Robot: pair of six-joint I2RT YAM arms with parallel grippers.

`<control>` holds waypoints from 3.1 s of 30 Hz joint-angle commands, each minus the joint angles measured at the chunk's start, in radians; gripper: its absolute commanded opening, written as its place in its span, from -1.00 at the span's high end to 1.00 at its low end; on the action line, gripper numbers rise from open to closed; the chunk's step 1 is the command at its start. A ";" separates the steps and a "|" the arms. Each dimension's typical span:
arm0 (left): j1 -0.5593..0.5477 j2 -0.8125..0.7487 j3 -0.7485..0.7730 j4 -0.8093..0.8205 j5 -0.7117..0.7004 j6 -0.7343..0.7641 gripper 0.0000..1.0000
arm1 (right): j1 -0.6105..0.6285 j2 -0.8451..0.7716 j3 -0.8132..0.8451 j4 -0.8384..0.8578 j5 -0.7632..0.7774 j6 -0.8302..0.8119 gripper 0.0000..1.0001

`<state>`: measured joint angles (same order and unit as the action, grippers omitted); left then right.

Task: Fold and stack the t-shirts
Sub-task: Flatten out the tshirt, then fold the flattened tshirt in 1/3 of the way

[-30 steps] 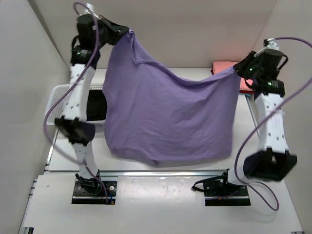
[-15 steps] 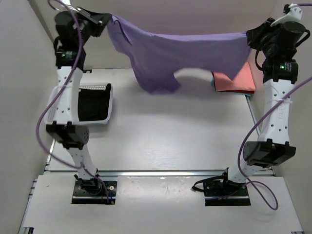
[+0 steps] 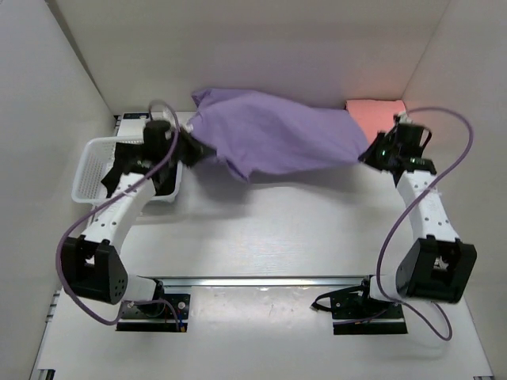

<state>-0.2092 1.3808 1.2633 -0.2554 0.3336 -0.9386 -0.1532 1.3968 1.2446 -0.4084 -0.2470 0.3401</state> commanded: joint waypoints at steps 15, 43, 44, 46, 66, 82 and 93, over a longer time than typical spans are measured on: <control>0.034 -0.482 -0.518 -0.514 -0.036 0.095 1.00 | -0.011 -0.467 -0.585 -0.412 0.092 0.079 1.00; 0.137 0.133 0.132 -0.516 -0.146 0.158 1.00 | -0.088 0.169 -0.122 -0.254 0.020 0.024 1.00; 0.142 0.170 0.171 -0.519 -0.148 0.164 1.00 | -0.083 0.215 -0.085 -0.262 0.005 0.016 1.00; 0.149 0.218 0.233 -0.541 -0.162 0.176 1.00 | -0.063 0.279 -0.032 -0.271 0.014 0.010 0.99; 0.107 0.506 0.532 -0.581 -0.131 0.178 0.30 | 0.012 0.433 0.207 -0.299 0.081 -0.024 0.36; -0.050 0.612 0.223 -0.640 -0.266 0.156 0.48 | 0.123 0.502 0.044 -0.236 0.048 0.013 1.00; -0.124 0.672 0.112 -0.647 -0.375 0.204 0.65 | 0.084 0.466 -0.103 -0.314 0.080 -0.044 1.00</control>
<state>-0.3141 2.0628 1.4876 -0.8688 -0.0166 -0.7486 -0.0669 1.8755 1.2053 -0.6567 -0.2413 0.3367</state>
